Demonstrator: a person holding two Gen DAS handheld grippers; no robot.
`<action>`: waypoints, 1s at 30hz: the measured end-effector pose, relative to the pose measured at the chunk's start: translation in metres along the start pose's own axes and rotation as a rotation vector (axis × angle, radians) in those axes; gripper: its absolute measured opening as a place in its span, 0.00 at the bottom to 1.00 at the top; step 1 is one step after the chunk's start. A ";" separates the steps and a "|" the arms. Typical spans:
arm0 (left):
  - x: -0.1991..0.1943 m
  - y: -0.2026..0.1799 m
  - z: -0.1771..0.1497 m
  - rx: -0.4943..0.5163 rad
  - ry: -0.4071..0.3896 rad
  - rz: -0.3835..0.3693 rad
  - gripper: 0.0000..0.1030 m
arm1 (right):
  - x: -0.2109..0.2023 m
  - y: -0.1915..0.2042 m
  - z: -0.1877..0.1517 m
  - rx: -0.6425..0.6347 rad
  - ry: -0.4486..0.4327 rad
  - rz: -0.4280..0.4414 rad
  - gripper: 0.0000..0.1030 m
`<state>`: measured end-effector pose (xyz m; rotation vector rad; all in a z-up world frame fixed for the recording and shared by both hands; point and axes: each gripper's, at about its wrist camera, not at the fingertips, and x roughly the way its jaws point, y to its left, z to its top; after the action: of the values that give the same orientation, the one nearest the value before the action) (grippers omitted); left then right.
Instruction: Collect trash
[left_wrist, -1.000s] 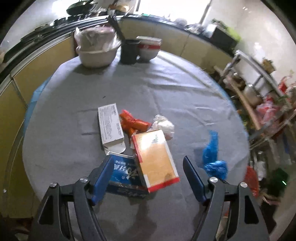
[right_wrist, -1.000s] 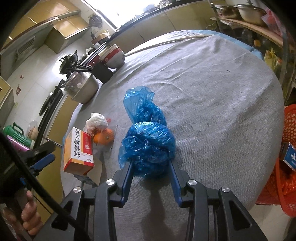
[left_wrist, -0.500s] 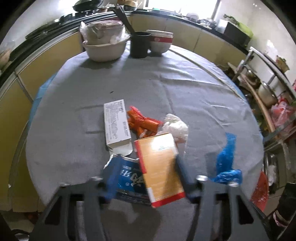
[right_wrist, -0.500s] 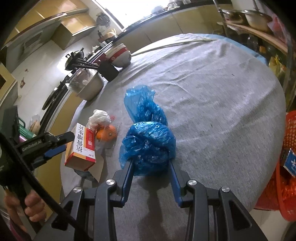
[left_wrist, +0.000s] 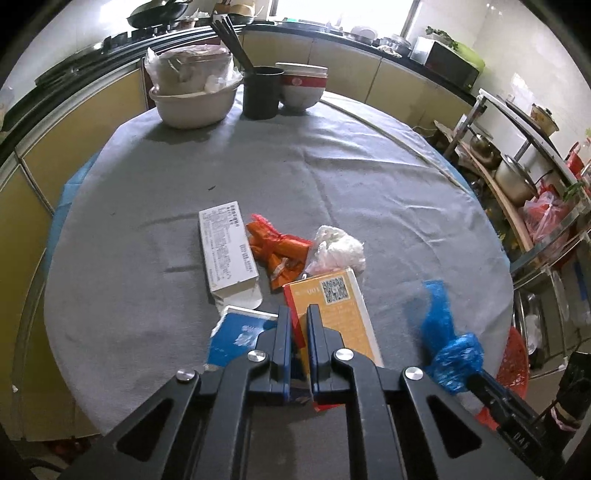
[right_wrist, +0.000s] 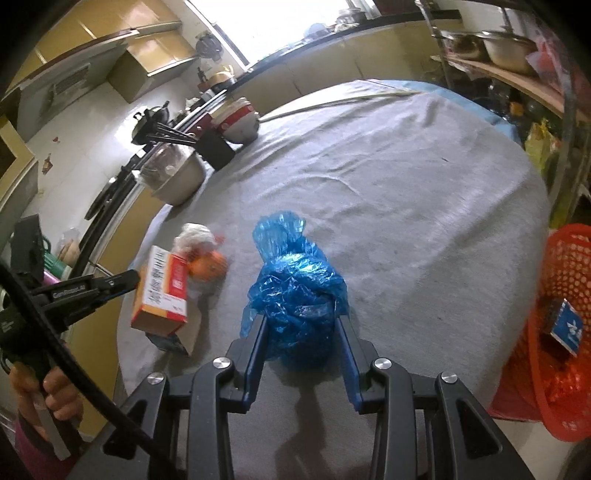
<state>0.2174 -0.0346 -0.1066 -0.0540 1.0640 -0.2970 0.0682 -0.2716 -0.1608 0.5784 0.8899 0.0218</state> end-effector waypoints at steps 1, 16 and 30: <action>-0.001 0.001 -0.001 0.004 0.004 0.003 0.08 | 0.000 -0.003 -0.001 0.007 0.010 0.004 0.38; 0.010 0.060 -0.018 -0.141 0.089 0.039 0.13 | -0.011 -0.004 -0.001 0.045 0.009 0.064 0.65; -0.017 0.013 0.014 -0.080 -0.024 -0.022 0.77 | -0.005 0.001 0.002 0.065 0.004 0.081 0.66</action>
<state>0.2245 -0.0194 -0.0879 -0.1406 1.0513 -0.2729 0.0673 -0.2727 -0.1556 0.6750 0.8729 0.0677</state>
